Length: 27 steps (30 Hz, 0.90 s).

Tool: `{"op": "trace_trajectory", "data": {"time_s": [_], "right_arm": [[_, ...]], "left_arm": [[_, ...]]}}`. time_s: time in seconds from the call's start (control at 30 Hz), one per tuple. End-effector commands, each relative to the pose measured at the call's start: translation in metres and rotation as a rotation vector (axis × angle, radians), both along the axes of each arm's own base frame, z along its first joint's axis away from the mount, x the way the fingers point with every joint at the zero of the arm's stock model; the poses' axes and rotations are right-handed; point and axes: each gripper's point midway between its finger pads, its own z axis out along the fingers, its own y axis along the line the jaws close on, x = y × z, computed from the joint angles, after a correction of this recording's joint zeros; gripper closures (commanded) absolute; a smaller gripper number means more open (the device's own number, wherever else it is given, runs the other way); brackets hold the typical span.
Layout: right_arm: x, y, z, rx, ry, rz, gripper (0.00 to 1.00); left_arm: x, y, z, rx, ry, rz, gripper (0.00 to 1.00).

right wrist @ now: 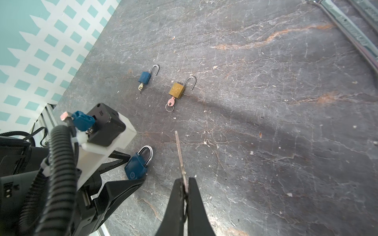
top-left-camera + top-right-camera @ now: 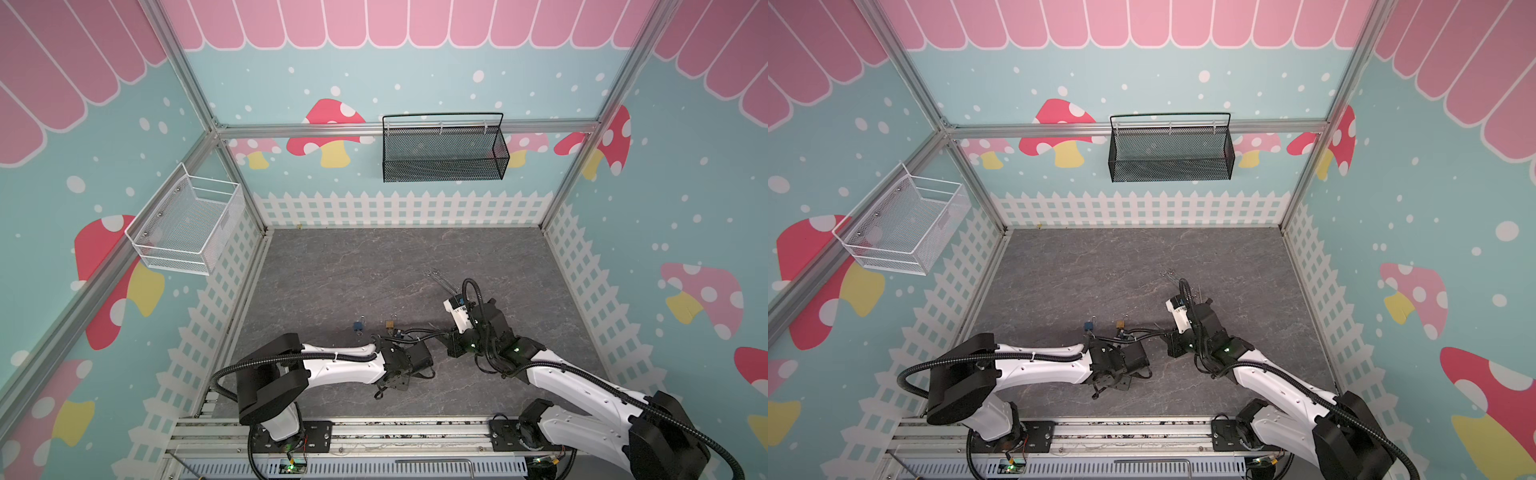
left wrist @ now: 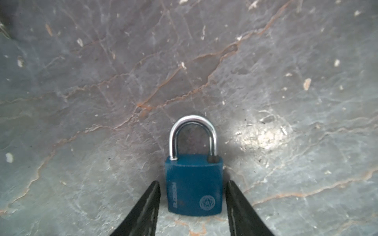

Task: Unlock with the key
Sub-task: 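Lower the left gripper over the large blue padlock and close on it, then lift the blue padlock with the left gripper toward the right gripper's key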

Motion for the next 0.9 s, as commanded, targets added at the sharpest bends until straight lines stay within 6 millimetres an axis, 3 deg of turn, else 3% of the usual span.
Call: {"op": "trace_trajectory", "data": {"time_s": [0.0,0.4,0.5,0.73,0.87], "right_arm": [[-0.004,0.0,-0.004,0.016,0.038,0.007,1.0],[-0.006,0.0,0.006,0.054,0.028,0.015,1.0],[-0.008,0.001,0.011,0.069,0.023,0.021,1.0],[-0.01,-0.002,0.015,0.064,0.033,0.011,1.0],[-0.011,-0.003,0.017,0.042,0.052,0.015,1.0]], "left_arm": [[0.004,0.007,-0.002,0.064,-0.017,0.023,0.51],[0.005,0.007,-0.004,0.08,0.003,0.036,0.63],[0.007,0.01,-0.002,0.082,-0.014,0.064,0.75],[0.021,0.002,0.026,-0.004,-0.1,0.127,0.99],[0.03,-0.004,0.052,-0.107,-0.155,0.21,1.0]]}}
